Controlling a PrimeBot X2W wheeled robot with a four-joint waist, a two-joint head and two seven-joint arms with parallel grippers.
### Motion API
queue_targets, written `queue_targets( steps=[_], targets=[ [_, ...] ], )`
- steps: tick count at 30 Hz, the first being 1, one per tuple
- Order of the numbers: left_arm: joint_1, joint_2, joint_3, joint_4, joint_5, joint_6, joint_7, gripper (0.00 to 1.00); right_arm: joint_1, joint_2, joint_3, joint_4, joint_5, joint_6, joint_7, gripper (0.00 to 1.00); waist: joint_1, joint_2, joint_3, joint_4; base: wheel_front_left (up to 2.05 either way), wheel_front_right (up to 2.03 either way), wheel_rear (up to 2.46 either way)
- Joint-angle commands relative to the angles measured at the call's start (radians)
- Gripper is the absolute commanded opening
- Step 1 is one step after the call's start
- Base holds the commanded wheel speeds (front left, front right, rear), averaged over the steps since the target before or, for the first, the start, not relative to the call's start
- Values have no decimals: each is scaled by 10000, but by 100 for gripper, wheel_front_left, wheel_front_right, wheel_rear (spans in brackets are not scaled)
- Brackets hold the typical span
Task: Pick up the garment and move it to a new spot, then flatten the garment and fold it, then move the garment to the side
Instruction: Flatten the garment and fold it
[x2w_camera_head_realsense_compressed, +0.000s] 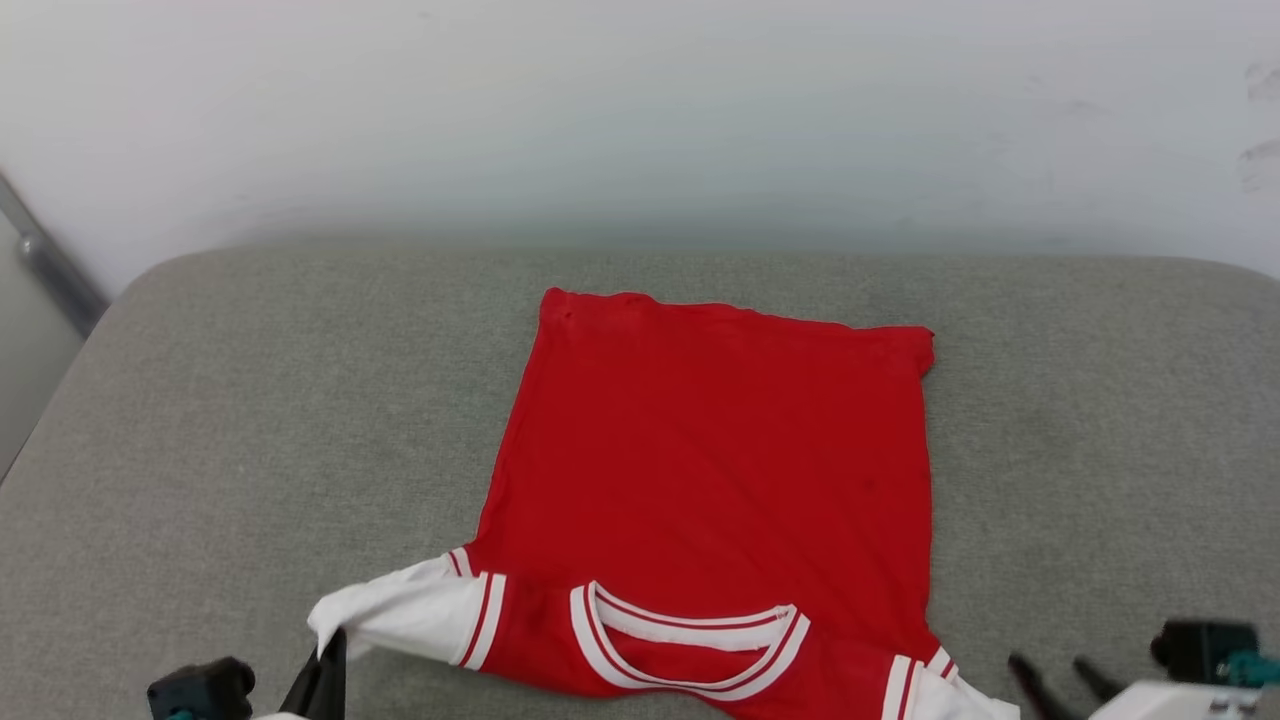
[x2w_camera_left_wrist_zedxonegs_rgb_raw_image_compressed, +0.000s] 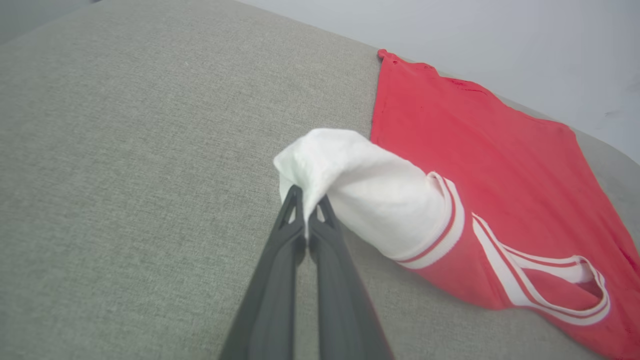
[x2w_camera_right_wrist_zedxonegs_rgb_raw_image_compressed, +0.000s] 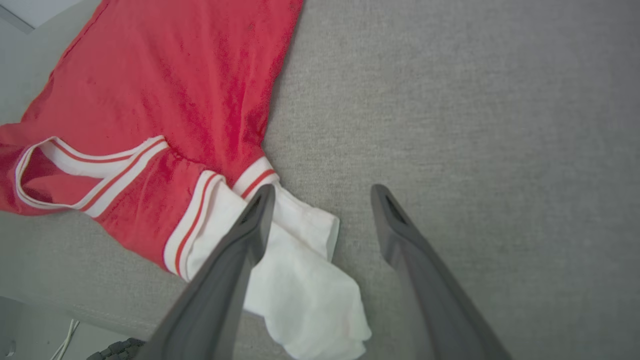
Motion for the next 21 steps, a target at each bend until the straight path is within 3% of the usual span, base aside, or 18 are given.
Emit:
queue_targets(
  steps=[1, 6, 13, 21],
  targets=[
    [-256, 73, -69, -295, 188, 75, -37, 0, -814, 72, -341, 170, -191, -7, -222, 100, 2, 0, 101, 100, 0, 0, 0],
    [-986, 104, -257, -1146, 534, 20, -24, 0, -3820, 35, -1121, 1483, -371, -7, -14, 100, 2, 0, 1163, 463, 0, 0, 0],
    [-2246, -99, -660, -1756, 1015, -227, -201, 0, -7618, -622, -1319, 3891, -602, -7, 1521, 100, 2, 0, 3004, 1203, 0, 0, 0],
    [-3399, -475, -1149, -1873, 1328, -633, -423, 0, -10591, -1146, -1566, 5757, -1347, -7, 3115, 100, 2, 0, 4446, 2057, 0, 0, 0]
  ],
)
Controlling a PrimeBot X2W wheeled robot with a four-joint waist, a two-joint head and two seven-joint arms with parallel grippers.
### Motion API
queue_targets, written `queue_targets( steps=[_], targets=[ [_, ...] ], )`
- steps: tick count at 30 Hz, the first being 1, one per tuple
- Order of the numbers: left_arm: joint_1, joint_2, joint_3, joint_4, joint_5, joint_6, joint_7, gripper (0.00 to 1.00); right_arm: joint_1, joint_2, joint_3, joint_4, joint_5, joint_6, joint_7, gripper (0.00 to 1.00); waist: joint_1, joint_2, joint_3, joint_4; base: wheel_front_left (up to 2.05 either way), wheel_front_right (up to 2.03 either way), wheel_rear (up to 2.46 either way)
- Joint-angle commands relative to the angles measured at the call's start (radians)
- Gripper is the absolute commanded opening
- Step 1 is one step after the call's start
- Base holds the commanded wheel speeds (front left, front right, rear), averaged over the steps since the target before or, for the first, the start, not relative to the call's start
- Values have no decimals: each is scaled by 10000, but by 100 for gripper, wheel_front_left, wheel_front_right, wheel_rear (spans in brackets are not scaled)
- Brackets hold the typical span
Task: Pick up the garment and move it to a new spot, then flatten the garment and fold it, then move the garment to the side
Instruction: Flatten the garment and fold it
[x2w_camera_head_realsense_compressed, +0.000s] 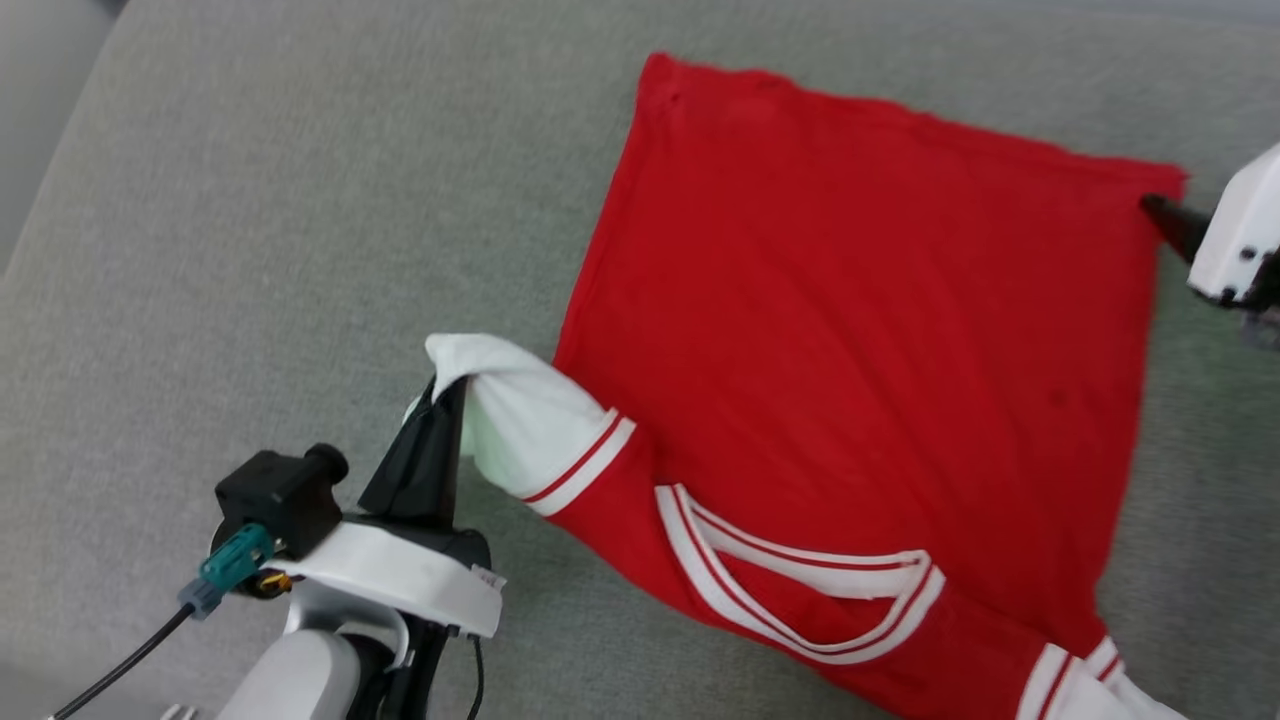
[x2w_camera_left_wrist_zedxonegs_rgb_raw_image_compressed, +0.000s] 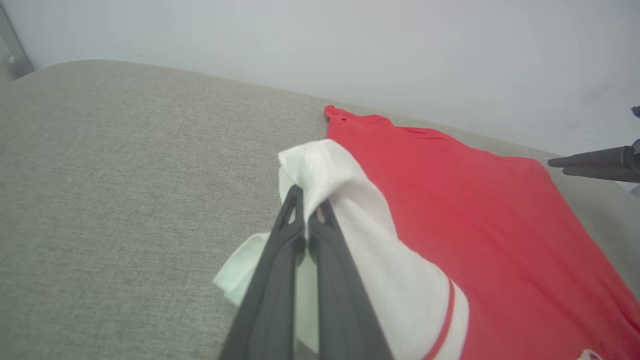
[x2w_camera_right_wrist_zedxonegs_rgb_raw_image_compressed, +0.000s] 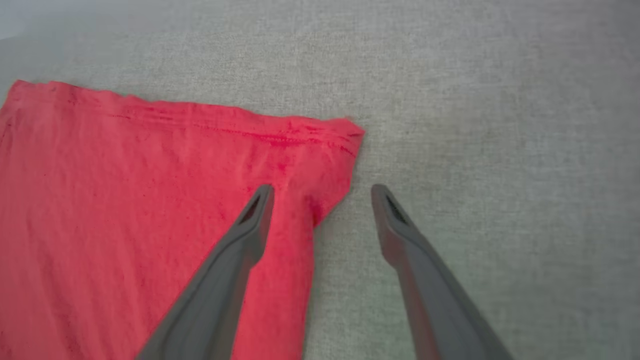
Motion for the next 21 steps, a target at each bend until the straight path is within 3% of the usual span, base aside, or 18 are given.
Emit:
queue_targets(
  steps=[1, 9, 10, 11, 13, 17, 21],
  targets=[
    [-235, -105, -63, 20, 69, -70, -83, 0, -349, -118, -34, 265, -183, -7, 213, 100, -3, 0, 832, 675, 0, 0, 0],
    [-666, -319, -241, 466, 88, -302, -323, 0, -1005, 57, -552, 2125, -1203, -12, 1059, 100, -3, 0, 1384, 955, 0, 0, 0],
    [-670, -326, -251, 534, 77, -324, -354, 0, -921, 158, -687, 2410, -1346, -12, 1278, 94, -3, 0, 1383, 958, 0, 0, 0],
    [-683, -341, -257, 586, 59, -324, -367, 0, -831, 242, -807, 2669, -1510, -12, 1480, 47, -3, 0, 1371, 959, 0, 0, 0],
    [-715, -374, -284, 710, 32, -346, -387, 0, -698, 367, -1038, 3020, -1743, -12, 1681, 0, -3, 0, 1264, 960, 0, 0, 0],
    [-611, -402, -345, 934, -12, -344, -389, 0, -758, 311, -1289, 3008, -2030, -10, 1435, 0, -3, 0, 808, 930, 0, 0, 0],
    [-337, -318, -355, 1167, -85, -266, -302, 0, -896, -50, -893, 2560, -2130, -10, 1026, 0, -3, 0, 48, 829, 0, 0, 0]
  ],
)
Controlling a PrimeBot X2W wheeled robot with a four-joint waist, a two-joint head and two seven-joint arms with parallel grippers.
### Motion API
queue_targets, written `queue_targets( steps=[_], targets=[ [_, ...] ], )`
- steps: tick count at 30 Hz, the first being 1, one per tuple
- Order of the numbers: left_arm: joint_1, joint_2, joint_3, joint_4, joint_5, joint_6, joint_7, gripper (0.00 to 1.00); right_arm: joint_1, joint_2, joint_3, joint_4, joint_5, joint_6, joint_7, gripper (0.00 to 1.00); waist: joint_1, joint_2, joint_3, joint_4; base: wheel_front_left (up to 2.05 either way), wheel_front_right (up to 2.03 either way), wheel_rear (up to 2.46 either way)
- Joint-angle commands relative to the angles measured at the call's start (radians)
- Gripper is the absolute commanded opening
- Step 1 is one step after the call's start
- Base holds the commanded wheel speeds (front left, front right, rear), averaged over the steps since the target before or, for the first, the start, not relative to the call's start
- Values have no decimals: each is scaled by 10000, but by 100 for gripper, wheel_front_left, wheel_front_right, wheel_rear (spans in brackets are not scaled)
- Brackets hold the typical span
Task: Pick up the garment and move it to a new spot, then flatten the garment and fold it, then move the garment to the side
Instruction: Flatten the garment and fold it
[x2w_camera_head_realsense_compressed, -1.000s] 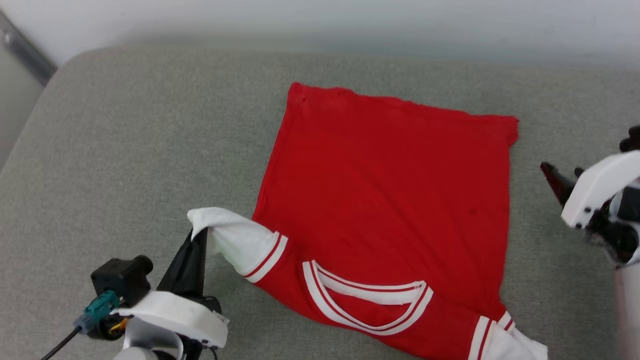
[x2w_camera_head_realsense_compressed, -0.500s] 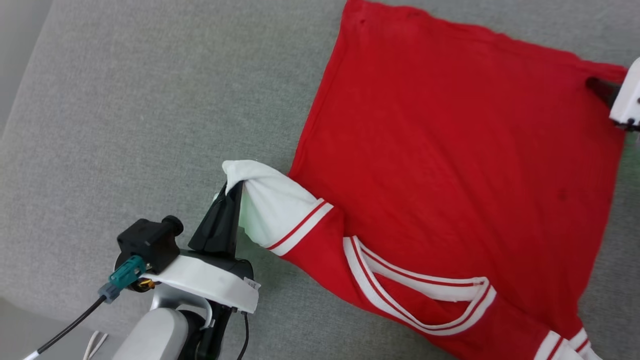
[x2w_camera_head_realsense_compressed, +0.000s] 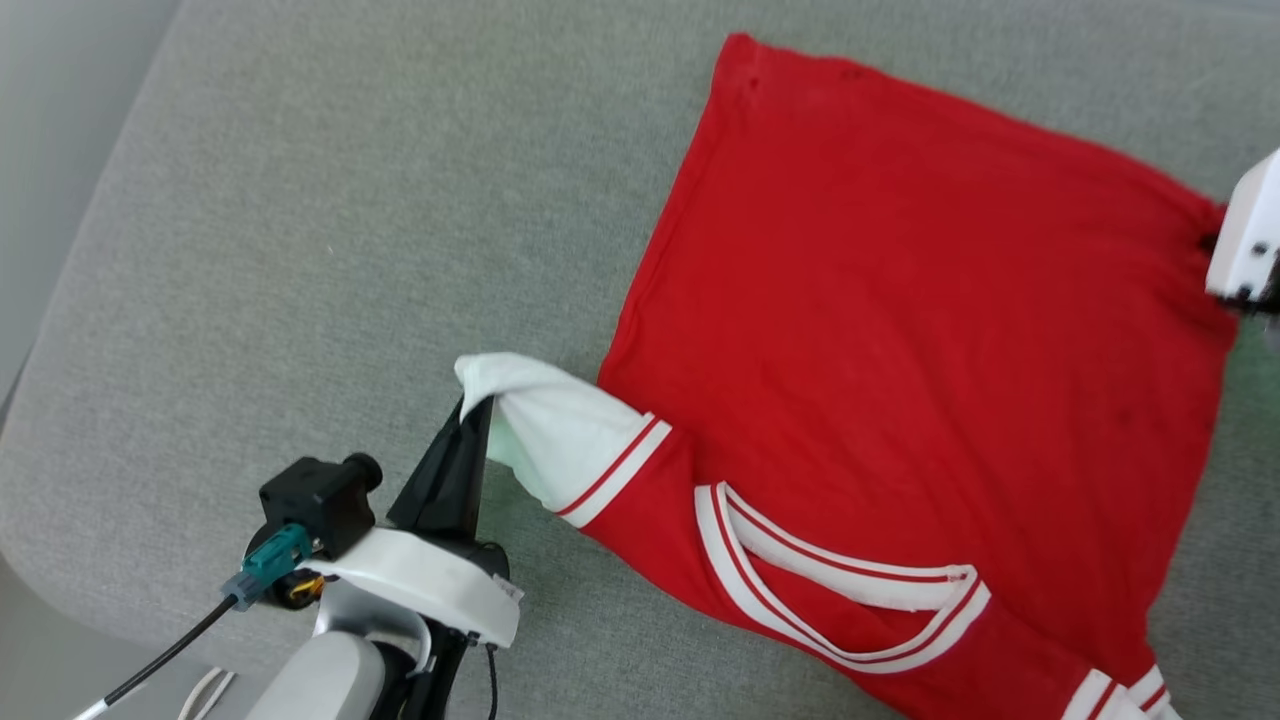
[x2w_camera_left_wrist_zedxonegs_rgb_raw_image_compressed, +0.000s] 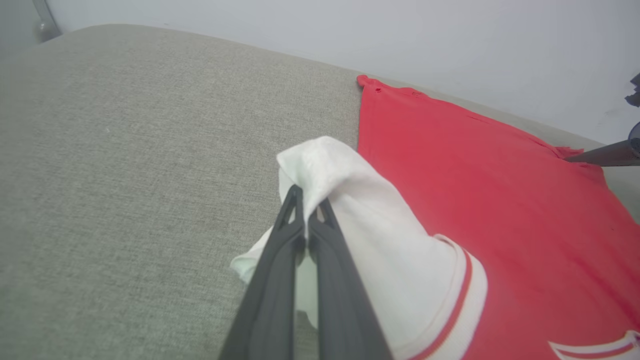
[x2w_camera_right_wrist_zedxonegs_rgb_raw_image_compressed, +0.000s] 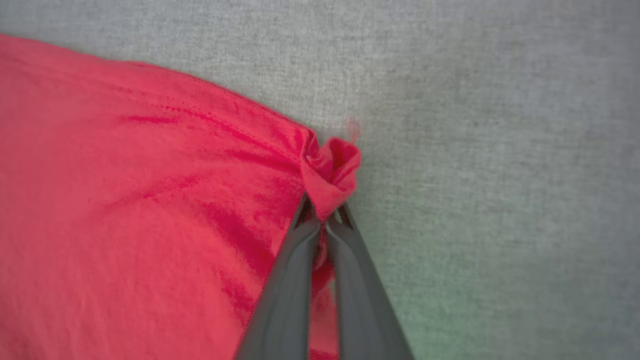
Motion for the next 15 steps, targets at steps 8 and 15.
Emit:
queue_targets(
  steps=[8, 15],
  targets=[
    [1178, 403, 119, 225, -255, 519, 393, 0, 2675, -984, 1823, -1597, 1501, -14, -153, 0, 0, 0, -2843, -734, 0, 0, 0],
    [1972, 668, 253, 83, -453, 864, 715, 0, 5992, -1328, 1788, -3937, 2604, -14, 704, 0, 0, 0, -3816, -1515, 0, 0, 0]
  ],
)
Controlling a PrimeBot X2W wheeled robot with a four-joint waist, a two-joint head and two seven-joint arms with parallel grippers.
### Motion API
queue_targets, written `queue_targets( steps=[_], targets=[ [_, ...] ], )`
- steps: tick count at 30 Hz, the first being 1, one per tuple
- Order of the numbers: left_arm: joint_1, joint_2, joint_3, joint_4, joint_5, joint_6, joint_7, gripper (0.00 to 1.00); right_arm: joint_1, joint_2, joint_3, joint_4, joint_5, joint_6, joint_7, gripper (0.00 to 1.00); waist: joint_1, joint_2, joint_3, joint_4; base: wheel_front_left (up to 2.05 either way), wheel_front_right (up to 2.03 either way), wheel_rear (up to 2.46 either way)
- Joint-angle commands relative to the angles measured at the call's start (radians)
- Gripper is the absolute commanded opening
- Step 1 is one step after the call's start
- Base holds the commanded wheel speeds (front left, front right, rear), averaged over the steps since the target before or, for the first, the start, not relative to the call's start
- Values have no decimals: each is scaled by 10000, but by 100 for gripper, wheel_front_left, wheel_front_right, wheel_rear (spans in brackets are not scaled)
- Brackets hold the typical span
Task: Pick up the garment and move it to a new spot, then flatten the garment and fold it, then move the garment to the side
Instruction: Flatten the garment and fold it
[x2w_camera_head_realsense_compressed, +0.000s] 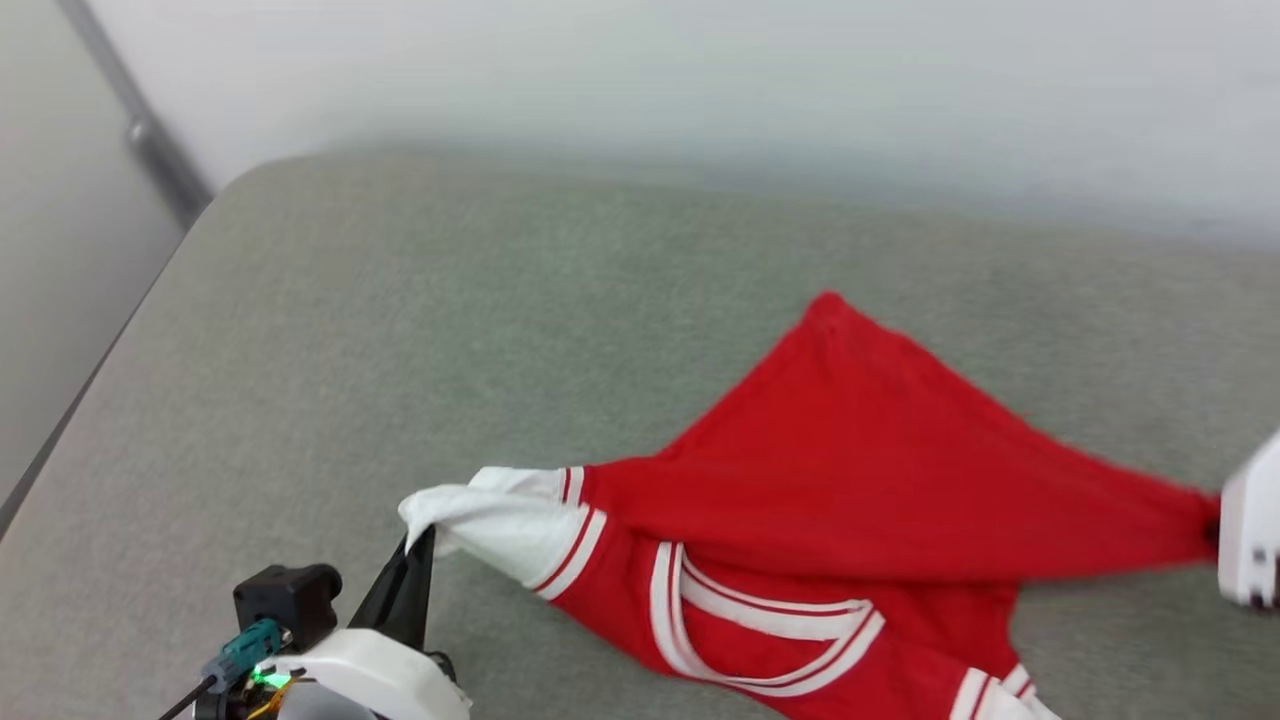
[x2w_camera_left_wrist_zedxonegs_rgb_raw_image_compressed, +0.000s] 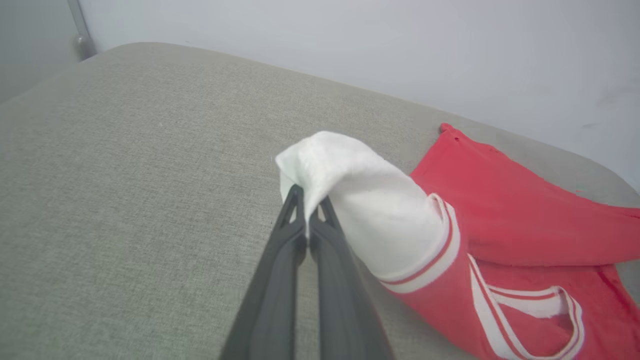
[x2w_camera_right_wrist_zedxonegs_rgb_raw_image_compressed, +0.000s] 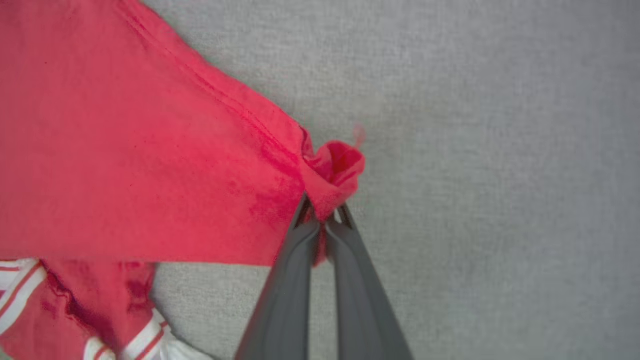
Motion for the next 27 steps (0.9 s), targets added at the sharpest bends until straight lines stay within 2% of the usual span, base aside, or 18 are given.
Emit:
queue_targets(
  steps=[1, 6, 13, 14, 15, 16, 18, 21, 22, 27],
  targets=[
    [189, 104, 63, -51, -48, 97, 54, 0, 1072, 26, -236, -606, 94, -14, 270, 0, 1, 0, -600, -693, 0, 0, 0],
    [478, 207, 192, -24, -144, 241, 78, 0, 3552, 652, -982, -2246, 174, -13, 1127, 0, 1, 0, -758, -1282, 0, 0, 0],
    [591, 286, 254, 79, -210, 285, 41, 0, 6132, 2049, -1498, -4031, 200, -13, 1924, 0, 1, 0, -680, -1890, 0, 0, 0],
    [590, 298, 256, 73, -215, 294, 48, 0, 6354, 2263, -1546, -4204, 260, -13, 1965, 13, 1, 0, -633, -1950, 0, 0, 0],
    [581, 306, 271, 72, -221, 315, 36, 0, 6508, 2437, -1531, -4407, 332, -13, 1952, 45, 1, 0, -591, -2011, 0, 0, 0],
    [556, 308, 275, 84, -212, 321, 35, 0, 6582, 2513, -1487, -4649, 353, -11, 1739, 100, 1, 0, -562, -2049, 0, 0, 0],
    [493, 316, 289, 94, -217, 335, 40, 0, 6580, 2684, -1563, -4999, 418, -11, 1144, 100, 1, 0, -465, -2133, 0, 0, 0],
    [348, 325, 285, 84, -200, 325, 45, 0, 6176, 2720, -1554, -5314, 350, -11, -378, 100, 1, 0, -297, -2180, 0, 0, 0],
    [348, 325, 285, 84, -200, 325, 45, 0, 6176, 2720, -1554, -5314, 350, -11, -378, 100, 1, 0, -297, -2180, 0, 0, 0],
    [19, 319, 206, 70, -140, 226, 95, 0, 5142, 2587, -1564, -5029, 162, -11, -3188, 100, 1, 0, 76, -2068, 0, 0, 0]
  ],
)
